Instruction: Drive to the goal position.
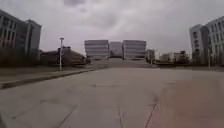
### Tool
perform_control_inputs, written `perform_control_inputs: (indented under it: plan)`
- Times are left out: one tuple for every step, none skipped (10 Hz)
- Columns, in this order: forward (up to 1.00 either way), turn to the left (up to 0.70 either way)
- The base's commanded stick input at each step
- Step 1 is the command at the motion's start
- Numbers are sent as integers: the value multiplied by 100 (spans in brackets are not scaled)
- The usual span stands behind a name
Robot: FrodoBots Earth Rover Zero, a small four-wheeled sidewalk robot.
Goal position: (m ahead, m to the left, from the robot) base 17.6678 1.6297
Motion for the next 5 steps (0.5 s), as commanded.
perform_control_inputs:
  plan:
    - [70,-1]
    - [70,-1]
    - [70,-1]
    - [70,-1]
    - [70,-1]
